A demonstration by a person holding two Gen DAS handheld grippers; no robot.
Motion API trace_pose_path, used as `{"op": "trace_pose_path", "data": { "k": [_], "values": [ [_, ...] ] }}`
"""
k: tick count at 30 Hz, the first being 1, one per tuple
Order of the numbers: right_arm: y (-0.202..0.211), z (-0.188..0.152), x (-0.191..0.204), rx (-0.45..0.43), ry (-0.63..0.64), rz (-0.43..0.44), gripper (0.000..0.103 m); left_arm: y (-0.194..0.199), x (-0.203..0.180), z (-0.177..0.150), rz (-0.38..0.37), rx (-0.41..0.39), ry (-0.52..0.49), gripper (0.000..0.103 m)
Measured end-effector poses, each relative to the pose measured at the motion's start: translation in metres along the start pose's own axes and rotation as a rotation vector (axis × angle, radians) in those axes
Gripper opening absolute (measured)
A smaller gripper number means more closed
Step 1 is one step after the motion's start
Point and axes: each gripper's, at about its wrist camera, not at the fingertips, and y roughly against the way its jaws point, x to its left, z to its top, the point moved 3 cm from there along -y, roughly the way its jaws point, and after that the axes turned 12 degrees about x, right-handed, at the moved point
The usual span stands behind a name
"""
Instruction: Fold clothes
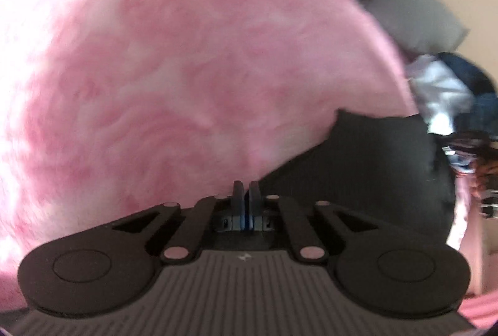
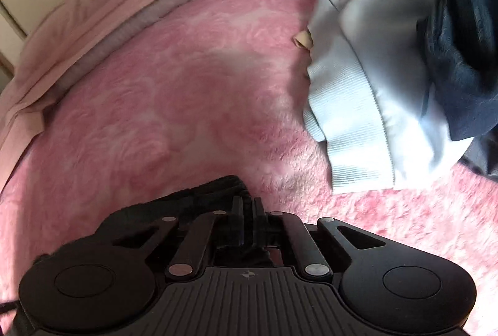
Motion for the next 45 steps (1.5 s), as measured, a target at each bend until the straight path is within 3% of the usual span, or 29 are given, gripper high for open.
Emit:
{"op": "trace_pose_path", "data": {
  "k": [3,5,6,7,8,13,19,20,21,22,23,25,28,34,36,39,41,42,43,45],
  "values": [
    [-0.006,0.004,0.003,-0.006,-0.004,-0.031,0.004,0.004,-0.011,0.003,0.056,-0.016,-0.019,0.008],
    [0.003,0.006,-0.006,-0.001,-0.052,-0.012,0.017,0.017,-0.008,0.000,0.080,-0.051,0.027,0.016],
    [0.010,0.006,-0.010,-0.007,-0.073,-0.018,0.043,0.024,-0.005,-0.003,0.084,-0.069,0.061,0.016],
    [0.019,0.005,-0.014,-0.020,-0.092,-0.025,0.063,0.032,-0.002,-0.007,0.079,-0.085,0.095,0.016],
    [0.030,0.002,-0.021,-0.036,-0.108,-0.022,0.066,0.039,-0.001,-0.010,0.075,-0.097,0.124,0.016],
    [0.054,-0.033,-0.058,0.003,-0.217,0.008,0.066,0.061,-0.015,-0.042,0.070,-0.096,0.174,0.016],
    [0.065,-0.077,-0.074,0.013,-0.374,0.177,0.065,0.058,-0.041,-0.080,0.052,-0.066,0.212,0.016],
    [0.066,-0.077,-0.071,0.010,-0.358,0.173,0.065,0.057,-0.045,-0.085,0.053,-0.061,0.209,0.016],
    [0.067,-0.077,-0.068,0.008,-0.342,0.169,0.055,0.055,-0.048,-0.089,0.055,-0.056,0.206,0.016],
    [0.067,-0.077,-0.064,0.005,-0.326,0.166,0.035,0.053,-0.051,-0.094,0.057,-0.051,0.204,0.016],
    [0.068,-0.077,-0.061,0.002,-0.310,0.162,0.022,0.051,-0.055,-0.098,0.058,-0.045,0.201,0.016],
    [0.070,-0.077,-0.055,-0.004,-0.278,0.154,0.014,0.050,-0.060,-0.108,0.078,-0.041,0.197,0.016],
    [0.073,-0.077,-0.046,-0.011,-0.231,0.141,0.013,0.053,-0.062,-0.122,0.097,-0.050,0.206,0.016],
    [0.055,-0.081,-0.045,0.003,-0.249,0.088,0.014,0.061,-0.058,-0.157,0.168,-0.043,0.238,0.015],
    [0.079,-0.081,-0.033,-0.064,-0.198,0.113,0.014,0.069,-0.057,-0.169,0.175,-0.057,0.252,0.015],
    [0.061,-0.089,-0.039,-0.010,-0.150,0.033,0.014,0.071,-0.053,-0.186,0.194,-0.056,0.290,0.015],
    [0.040,-0.093,-0.049,0.024,-0.183,0.001,0.033,0.075,-0.054,-0.191,0.205,-0.063,0.295,0.015],
    [0.043,-0.090,-0.047,0.030,-0.194,-0.044,0.054,0.078,-0.055,-0.193,0.210,-0.069,0.293,0.015],
    [0.048,-0.088,-0.043,0.030,-0.183,-0.083,0.065,0.081,-0.056,-0.194,0.216,-0.075,0.290,0.015],
    [0.065,-0.091,-0.030,-0.008,-0.120,-0.152,0.065,0.087,-0.059,-0.195,0.229,-0.081,0.280,0.015]
  ]
}}
